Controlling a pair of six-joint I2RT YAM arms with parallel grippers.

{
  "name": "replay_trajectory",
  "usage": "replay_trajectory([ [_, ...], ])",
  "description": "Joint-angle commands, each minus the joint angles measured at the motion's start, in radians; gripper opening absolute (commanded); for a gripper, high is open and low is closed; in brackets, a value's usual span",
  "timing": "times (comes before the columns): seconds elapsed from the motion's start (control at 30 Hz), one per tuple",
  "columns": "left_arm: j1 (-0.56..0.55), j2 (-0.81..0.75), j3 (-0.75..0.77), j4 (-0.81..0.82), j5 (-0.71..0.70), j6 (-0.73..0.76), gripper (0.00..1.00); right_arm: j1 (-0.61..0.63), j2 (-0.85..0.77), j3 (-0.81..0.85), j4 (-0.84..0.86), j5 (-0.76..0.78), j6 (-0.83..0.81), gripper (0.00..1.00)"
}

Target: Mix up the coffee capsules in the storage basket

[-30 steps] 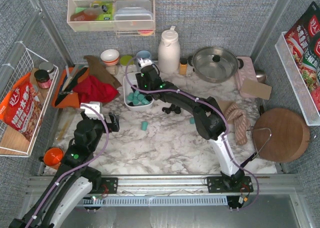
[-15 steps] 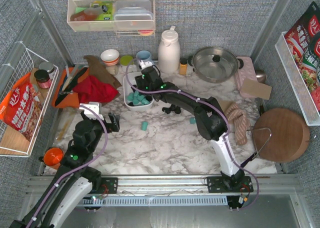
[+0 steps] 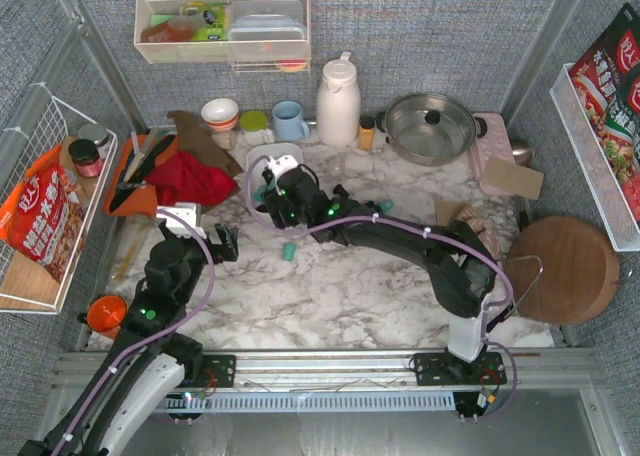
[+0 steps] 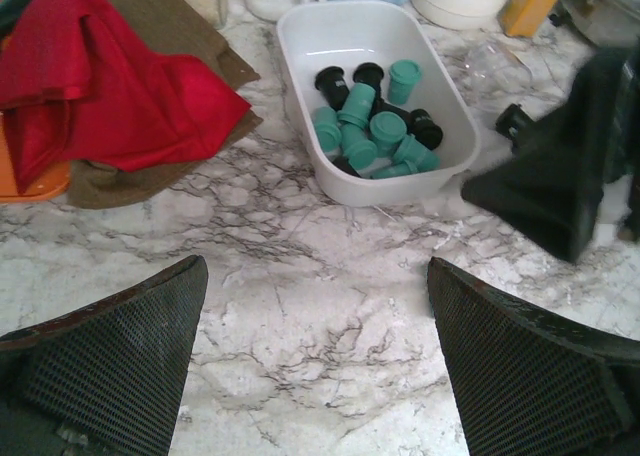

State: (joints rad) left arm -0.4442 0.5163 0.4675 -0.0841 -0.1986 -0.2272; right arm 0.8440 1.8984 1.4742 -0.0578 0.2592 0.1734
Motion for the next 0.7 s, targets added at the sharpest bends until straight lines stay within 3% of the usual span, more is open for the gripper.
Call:
replay_trajectory([
  [0.0,-0.001,-0.01,0.0,0.005,-0.085,0.021,0.99,0.048,-0.063,-0.08,0.006,-0.008,-0.088,0.7],
  [0.17,0.001,-0.014,-0.007,0.006,-0.163,0.041,0.99,0.064,-0.07,-0.119,-0.064,-0.166,-0.264,0.75],
  [0.37,0.0,0.003,-0.017,0.004,-0.221,0.059,0.99,0.061,0.011,-0.032,-0.252,-0.238,-0.459,0.77],
  [0.67,0.0,0.039,-0.017,0.009,-0.223,0.069,0.99,0.06,0.124,0.052,-0.322,-0.293,-0.568,0.78],
])
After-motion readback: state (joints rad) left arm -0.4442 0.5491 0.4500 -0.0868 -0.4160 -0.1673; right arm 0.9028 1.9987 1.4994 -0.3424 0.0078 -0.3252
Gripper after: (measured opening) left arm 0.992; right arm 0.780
